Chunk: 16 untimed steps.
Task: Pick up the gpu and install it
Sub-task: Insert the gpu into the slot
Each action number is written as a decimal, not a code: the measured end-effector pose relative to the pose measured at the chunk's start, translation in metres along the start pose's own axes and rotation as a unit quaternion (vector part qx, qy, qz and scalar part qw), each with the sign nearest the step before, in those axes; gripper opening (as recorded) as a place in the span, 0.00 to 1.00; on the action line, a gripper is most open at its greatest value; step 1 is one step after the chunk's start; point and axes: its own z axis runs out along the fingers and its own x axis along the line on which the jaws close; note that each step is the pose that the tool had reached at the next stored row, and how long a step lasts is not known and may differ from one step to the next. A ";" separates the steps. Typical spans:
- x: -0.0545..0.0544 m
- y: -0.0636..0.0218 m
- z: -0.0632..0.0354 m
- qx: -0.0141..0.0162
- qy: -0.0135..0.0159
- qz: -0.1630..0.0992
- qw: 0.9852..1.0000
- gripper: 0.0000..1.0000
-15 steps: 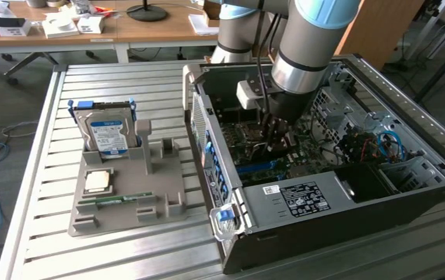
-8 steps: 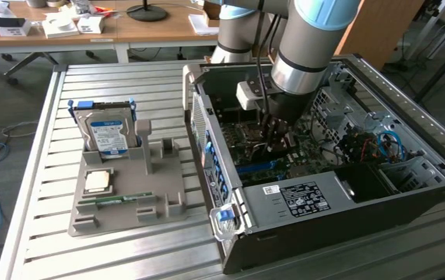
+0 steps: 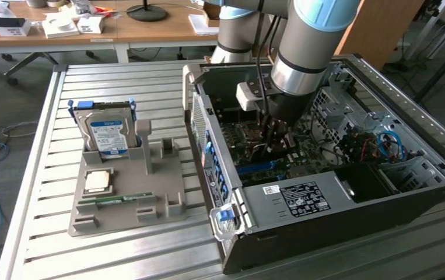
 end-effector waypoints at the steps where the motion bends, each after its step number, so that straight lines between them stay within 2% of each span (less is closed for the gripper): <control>1: 0.000 0.0000 0.0002 0.000 0.000 0.000 1.000 0.26; 16: 0.000 0.0001 0.0029 0.000 0.000 0.000 1.000 0.26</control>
